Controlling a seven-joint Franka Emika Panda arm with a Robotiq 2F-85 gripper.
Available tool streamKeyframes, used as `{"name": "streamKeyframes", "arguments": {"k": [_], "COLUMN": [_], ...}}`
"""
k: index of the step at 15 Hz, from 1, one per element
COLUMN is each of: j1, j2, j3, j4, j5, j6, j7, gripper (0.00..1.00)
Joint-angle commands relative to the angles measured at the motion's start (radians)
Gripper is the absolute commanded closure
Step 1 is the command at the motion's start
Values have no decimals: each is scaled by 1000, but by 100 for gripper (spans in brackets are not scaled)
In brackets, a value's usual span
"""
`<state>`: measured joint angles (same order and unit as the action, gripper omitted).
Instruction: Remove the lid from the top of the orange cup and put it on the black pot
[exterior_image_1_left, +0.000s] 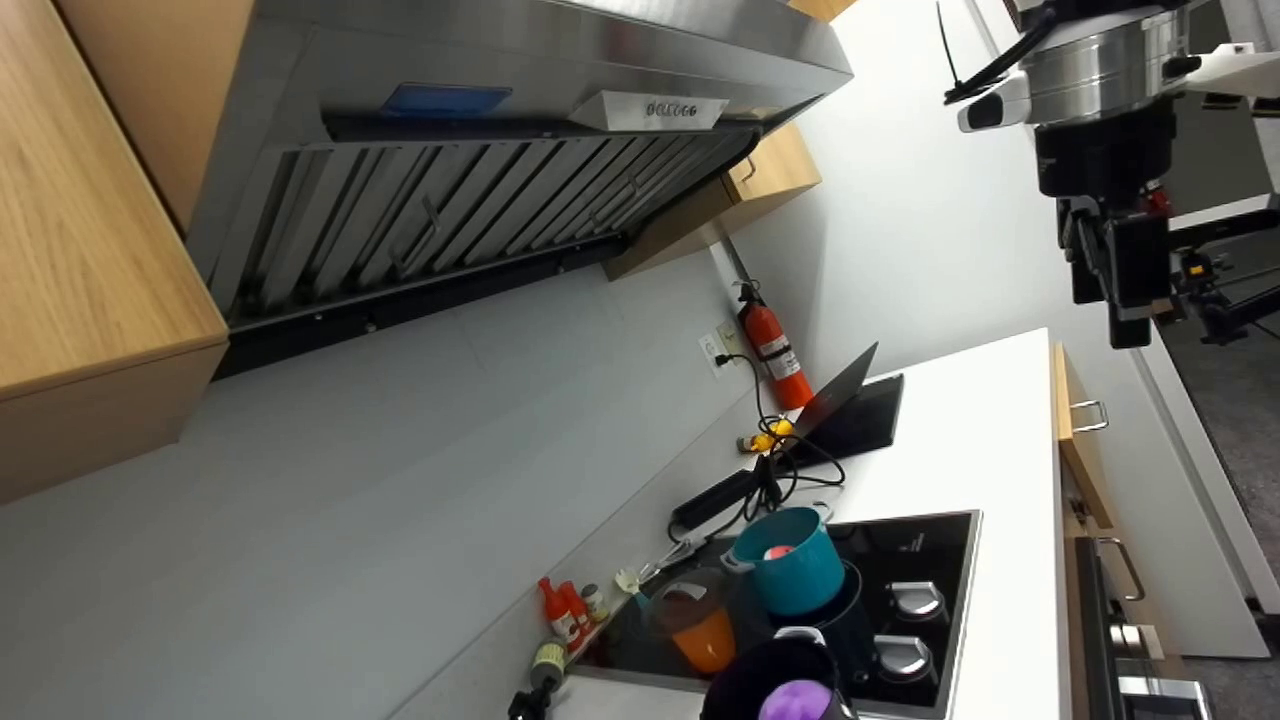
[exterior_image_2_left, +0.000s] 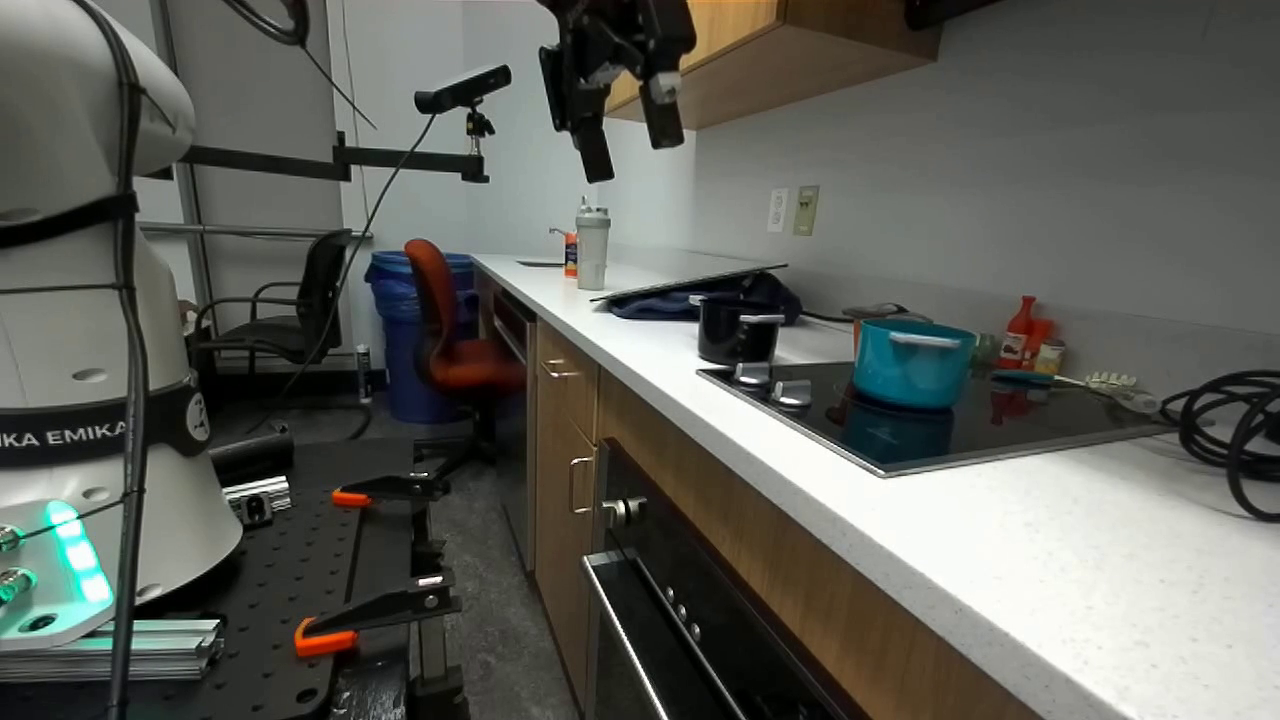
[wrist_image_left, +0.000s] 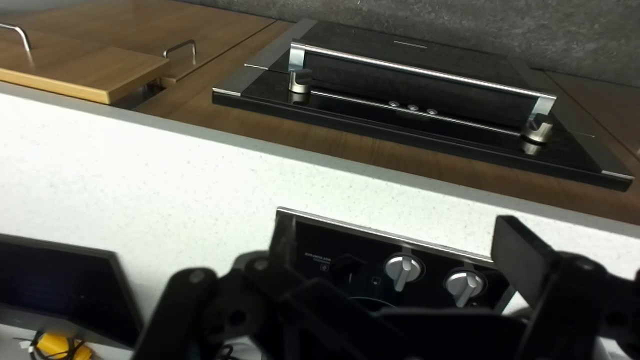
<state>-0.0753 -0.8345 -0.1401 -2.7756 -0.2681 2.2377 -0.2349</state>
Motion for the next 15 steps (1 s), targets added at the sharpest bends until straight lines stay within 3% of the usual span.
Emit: {"name": "streamKeyframes", "arguments": {"k": [1, 3, 8, 9, 11, 15], "j1": [90, 144, 319, 281, 323, 325], "j2": [1, 15, 117, 62, 92, 110], "j3": [111, 156, 406, 337, 405, 406], "j4": [2, 1, 26, 6, 15, 22], "j5": [86, 144, 293, 247, 267, 269], "j6": [-52, -41, 15, -13, -10, -10], "j7": [87, 110, 350, 268, 344, 354], "gripper": [0, 0, 0, 0, 0, 0]}}
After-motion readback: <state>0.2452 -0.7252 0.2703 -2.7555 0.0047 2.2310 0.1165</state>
